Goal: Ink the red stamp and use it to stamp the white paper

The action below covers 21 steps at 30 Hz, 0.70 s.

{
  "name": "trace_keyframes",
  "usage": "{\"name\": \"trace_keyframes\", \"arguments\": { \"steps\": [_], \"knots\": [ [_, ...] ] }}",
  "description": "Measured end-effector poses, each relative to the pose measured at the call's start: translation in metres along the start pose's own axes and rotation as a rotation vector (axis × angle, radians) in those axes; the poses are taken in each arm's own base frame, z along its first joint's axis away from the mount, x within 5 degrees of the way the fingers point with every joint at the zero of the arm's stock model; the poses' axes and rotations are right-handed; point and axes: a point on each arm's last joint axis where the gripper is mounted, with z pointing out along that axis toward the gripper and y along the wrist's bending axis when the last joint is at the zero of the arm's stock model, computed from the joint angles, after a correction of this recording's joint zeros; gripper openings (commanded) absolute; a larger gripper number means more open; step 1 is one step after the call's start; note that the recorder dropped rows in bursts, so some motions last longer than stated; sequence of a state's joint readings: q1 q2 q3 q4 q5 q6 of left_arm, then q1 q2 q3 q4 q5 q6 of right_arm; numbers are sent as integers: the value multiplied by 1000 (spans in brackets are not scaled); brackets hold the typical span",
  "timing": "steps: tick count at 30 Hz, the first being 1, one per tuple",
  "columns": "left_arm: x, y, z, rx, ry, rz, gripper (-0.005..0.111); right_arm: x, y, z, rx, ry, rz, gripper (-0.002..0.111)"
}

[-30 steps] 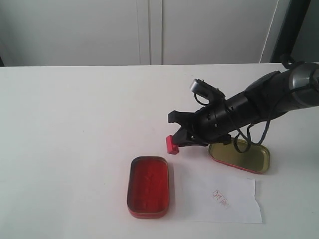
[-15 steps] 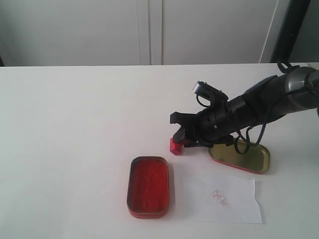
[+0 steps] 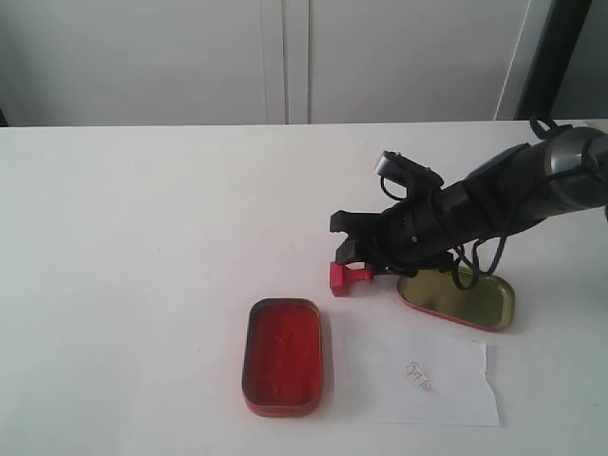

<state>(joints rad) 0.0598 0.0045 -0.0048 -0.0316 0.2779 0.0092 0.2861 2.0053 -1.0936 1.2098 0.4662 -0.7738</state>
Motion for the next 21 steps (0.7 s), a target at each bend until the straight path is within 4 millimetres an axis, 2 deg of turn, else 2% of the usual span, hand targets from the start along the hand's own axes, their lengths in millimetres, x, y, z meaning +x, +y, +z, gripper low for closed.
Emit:
{"name": "trace_keyframes", "arguments": {
  "steps": [9, 13, 17, 21],
  "knots": [
    [0, 0, 0, 0, 0, 0, 0, -12, 3, -16, 53, -105, -11, 42],
    [0, 0, 0, 0, 0, 0, 0, -15, 7, -23, 60, -125, -41, 28],
    [0, 0, 0, 0, 0, 0, 0, -16, 8, -27, 67, -130, -74, 0],
    [0, 0, 0, 0, 0, 0, 0, -16, 9, -28, 72, -120, -93, 0]
  ]
}}
